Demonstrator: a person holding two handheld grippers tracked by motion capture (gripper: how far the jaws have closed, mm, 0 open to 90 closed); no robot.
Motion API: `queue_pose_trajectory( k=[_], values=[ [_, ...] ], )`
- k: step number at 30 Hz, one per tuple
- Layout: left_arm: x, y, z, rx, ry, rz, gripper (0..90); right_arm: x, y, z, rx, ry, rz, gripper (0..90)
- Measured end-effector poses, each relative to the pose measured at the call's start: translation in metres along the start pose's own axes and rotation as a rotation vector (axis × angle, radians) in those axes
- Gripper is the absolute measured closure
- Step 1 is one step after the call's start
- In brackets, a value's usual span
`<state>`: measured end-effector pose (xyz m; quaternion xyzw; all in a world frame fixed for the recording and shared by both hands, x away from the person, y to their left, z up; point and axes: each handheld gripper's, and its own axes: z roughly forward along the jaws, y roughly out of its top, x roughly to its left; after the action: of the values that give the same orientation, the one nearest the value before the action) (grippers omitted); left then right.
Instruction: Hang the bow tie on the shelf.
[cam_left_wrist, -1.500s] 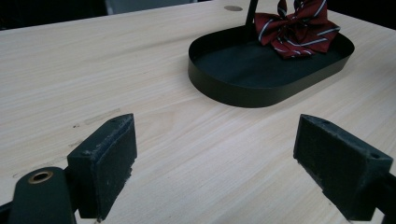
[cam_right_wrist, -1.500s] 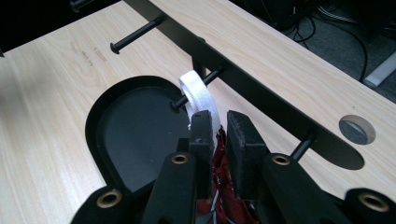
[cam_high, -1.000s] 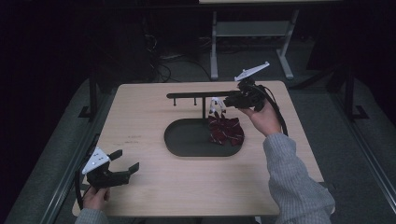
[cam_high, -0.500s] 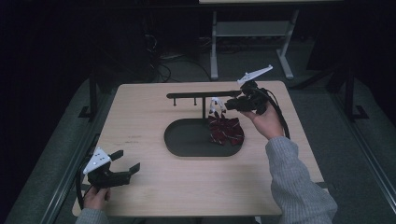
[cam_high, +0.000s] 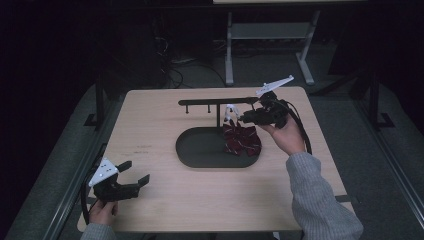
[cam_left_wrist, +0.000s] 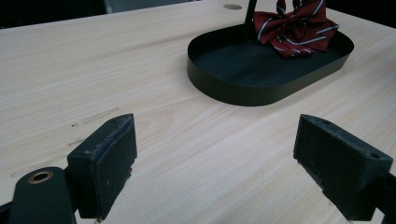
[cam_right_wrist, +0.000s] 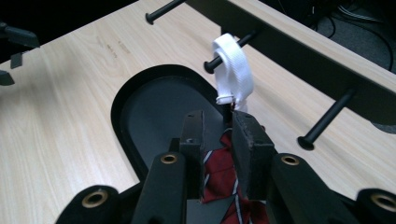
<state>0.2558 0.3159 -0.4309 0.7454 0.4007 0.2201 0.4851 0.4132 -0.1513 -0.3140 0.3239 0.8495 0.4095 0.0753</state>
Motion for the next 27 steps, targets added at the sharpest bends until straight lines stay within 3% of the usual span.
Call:
queue_pose_trajectory(
  k=[7,11,27],
  values=[
    [0.0,0.0,0.0,0.0,0.0,0.003,12.8,0.004,0.0,-0.003,0.0,0.001,-0.015,73.1],
    [0.0,0.0,-0.001,0.001,0.001,0.003,12.8,0.004,-0.003,-0.005,0.002,0.01,0.003,72.3],
    [0.0,0.0,-0.001,0.002,0.003,0.006,12.8,0.009,-0.028,-0.009,-0.011,0.028,0.0,70.2]
  ],
)
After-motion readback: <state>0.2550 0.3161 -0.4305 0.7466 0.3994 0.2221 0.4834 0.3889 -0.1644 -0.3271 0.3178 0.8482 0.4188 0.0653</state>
